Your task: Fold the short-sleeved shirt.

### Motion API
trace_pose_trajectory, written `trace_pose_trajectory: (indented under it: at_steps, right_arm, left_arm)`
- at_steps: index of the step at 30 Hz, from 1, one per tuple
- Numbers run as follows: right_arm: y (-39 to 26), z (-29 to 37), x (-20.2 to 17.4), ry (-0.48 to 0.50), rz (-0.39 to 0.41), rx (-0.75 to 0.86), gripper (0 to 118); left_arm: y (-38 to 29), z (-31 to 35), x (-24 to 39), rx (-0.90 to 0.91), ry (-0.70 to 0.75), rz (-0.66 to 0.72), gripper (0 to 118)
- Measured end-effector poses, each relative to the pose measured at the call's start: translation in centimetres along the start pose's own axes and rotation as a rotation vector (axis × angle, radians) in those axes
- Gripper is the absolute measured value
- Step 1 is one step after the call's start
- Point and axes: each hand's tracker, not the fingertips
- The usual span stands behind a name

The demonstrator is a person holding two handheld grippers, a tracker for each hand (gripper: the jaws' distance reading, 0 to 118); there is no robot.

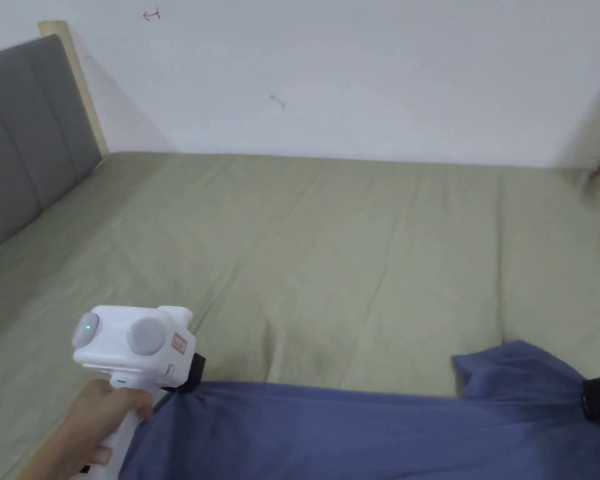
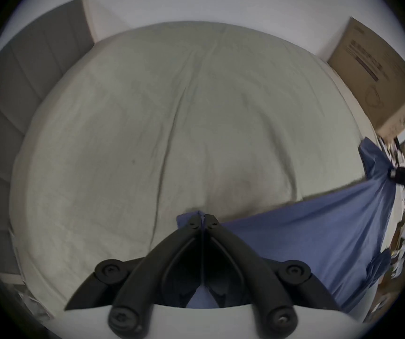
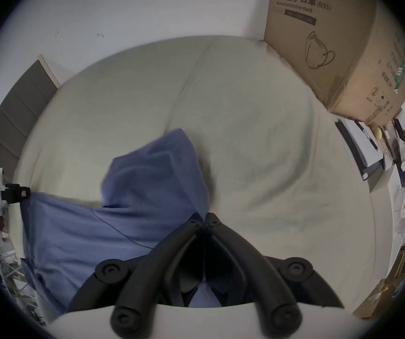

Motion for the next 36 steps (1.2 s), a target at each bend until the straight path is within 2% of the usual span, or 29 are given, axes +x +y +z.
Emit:
trace_pose_trajectory:
  at_steps: [5,8,13,16,19,21,22,23,24,25,26,27,28,30,33,34,35,36]
  right_arm:
    - [-1.2,5.8,0.9,0.035,0.002,0.082,0]
    - [-3.9,10.0,1.2,0.04,0.03,0.119,0]
    - [-12.0,15.0,1.4,0.035,0.073,0.131,0]
    - [-18.3,14.7,1.3,0.029,0.09,0.062,0]
    - [-24.4,11.8,1.2,0.039,0.097,-0.054,0]
    - [-27.2,9.2,1.2,0.039,0.079,-0.098,0]
    - [-28.2,8.4,1.3,0.039,0.073,-0.089,5]
    - [-28.8,8.1,1.4,0.04,0.043,-0.062,13]
    - [-28.9,8.6,1.3,0.01,0.0,-0.022,29]
    - [-28.3,9.6,1.1,-0.01,-0.021,-0.012,50]
    - [-27.7,10.3,1.2,0.001,-0.019,-0.023,78]
    - [-27.1,11.0,1.4,-0.004,-0.016,-0.027,94]
    - [-26.8,12.0,1.6,0.001,-0.02,-0.016,94]
    - [-25.6,14.1,0.8,0.037,-0.017,0.101,94]
    - [-25.0,17.2,-1.9,-0.001,0.057,0.244,93]
    - [-25.1,18.1,-3.1,0.012,0.075,0.313,89]
    - [-25.1,18.8,-4.2,0.027,0.099,0.369,79]
    - [-25.2,19.2,-5.8,0.039,0.121,0.414,53]
  left_arm:
    - [-1.3,6.5,-0.4,0.101,-0.015,-0.032,0]
    - [-5.1,11.2,-0.6,0.162,-0.035,-0.059,0]
    - [-13.0,17.0,-1.7,0.221,-0.063,-0.021,0]
    - [-18.6,16.8,-2.3,0.21,-0.069,-0.01,0]
    - [-23.5,14.8,-1.6,0.124,-0.036,-0.031,0]
    - [-26.0,13.0,-1.8,0.071,-0.06,0.005,0]
    - [-26.8,11.6,-1.6,0.072,-0.056,0.013,7]
    - [-27.6,11.1,-1.6,0.075,-0.049,0.022,19]
    - [-28.0,10.9,-1.7,0.067,-0.049,0.034,40]
    - [-28.4,11.1,-1.6,0.072,-0.037,0.059,57]
    - [-28.2,12.6,-1.3,0.095,-0.036,0.066,77]
    - [-28.0,13.3,-1.5,0.11,-0.041,0.078,94]
    - [-27.8,14.1,-1.7,0.125,-0.051,0.103,98]
    - [-27.3,15.6,-3.0,0.191,-0.107,0.147,98]
    - [-27.5,18.2,-4.1,0.281,-0.211,0.25,98]
    - [-28.0,18.9,-5.3,0.306,-0.251,0.285,96]
    - [-28.3,19.3,-5.7,0.322,-0.285,0.304,90]
    - [-28.9,19.6,-6.2,0.348,-0.326,0.328,70]
